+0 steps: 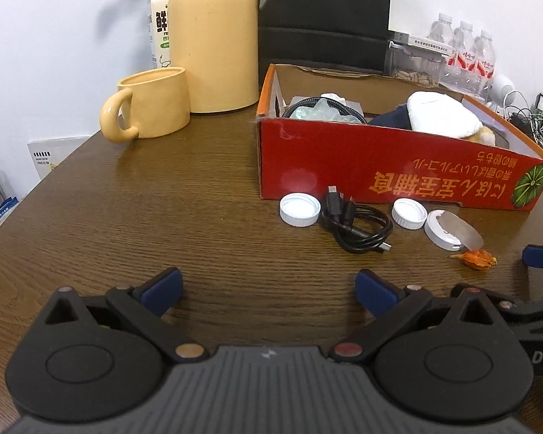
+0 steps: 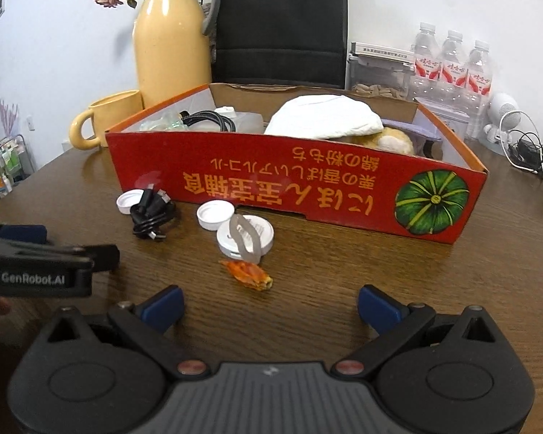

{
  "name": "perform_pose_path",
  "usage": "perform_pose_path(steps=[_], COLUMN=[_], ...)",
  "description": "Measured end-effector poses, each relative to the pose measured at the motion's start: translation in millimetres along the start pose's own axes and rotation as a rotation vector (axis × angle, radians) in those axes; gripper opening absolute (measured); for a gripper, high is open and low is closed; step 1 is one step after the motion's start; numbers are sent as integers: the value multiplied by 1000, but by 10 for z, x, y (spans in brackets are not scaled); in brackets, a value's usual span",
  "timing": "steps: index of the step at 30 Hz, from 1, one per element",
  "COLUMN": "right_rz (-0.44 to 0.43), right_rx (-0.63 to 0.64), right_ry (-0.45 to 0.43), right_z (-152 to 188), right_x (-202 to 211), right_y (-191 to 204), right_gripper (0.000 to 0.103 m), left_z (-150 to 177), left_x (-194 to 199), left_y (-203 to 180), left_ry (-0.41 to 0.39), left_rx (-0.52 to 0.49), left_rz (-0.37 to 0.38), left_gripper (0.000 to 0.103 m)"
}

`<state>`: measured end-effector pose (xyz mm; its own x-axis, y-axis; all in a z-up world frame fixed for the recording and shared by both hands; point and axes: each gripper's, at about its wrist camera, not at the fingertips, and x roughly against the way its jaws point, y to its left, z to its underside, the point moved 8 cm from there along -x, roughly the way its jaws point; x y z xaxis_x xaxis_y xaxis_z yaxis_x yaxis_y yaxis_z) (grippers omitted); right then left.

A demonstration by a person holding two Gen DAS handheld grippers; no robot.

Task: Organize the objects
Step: 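Grasp the orange clip with the right gripper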

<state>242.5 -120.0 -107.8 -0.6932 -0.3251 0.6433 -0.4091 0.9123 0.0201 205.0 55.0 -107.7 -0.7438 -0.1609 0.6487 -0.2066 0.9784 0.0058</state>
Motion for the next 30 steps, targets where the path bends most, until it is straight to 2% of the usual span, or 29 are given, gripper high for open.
perform_pose_path(steps=[4,6,8,9,11,12,14,19,22,30], right_rz=[-3,-9,-15,-19,-29,-36,-56,-98,-110,-109], right_rx=[0,3,6,7,6,5,-1,6,15,10], right_ry=[0,-10,-32,-38,-50,-54,-60,-64,-70,-169], right_z=[-44,-50,-62,-67,-76,-78,-77,-60,-52,-111], right_x=[-52,-36,-3,7,30,38,57,91,119,316], right_y=[22,32,41,46,49,50,57,112,141,127], right_gripper=[103,95,74,70,48,42,23,13,12,12], left_z=[-3,-2,-3,-2,-1,-1,0,0,0,-8], left_x=[-3,-3,-4,-4,-1,-1,-2,-4,-5,-6], left_y=[-4,-5,-7,-8,-5,-5,-4,-7,-9,-23], left_ry=[-2,-5,-7,-8,-8,-9,-8,-8,-8,-5], left_rx=[0,0,0,0,0,0,0,0,1,3], left_rz=[-1,-3,-3,-3,-4,-4,-4,-4,-4,4], left_gripper=[103,103,103,103,103,103,103,103,103,103])
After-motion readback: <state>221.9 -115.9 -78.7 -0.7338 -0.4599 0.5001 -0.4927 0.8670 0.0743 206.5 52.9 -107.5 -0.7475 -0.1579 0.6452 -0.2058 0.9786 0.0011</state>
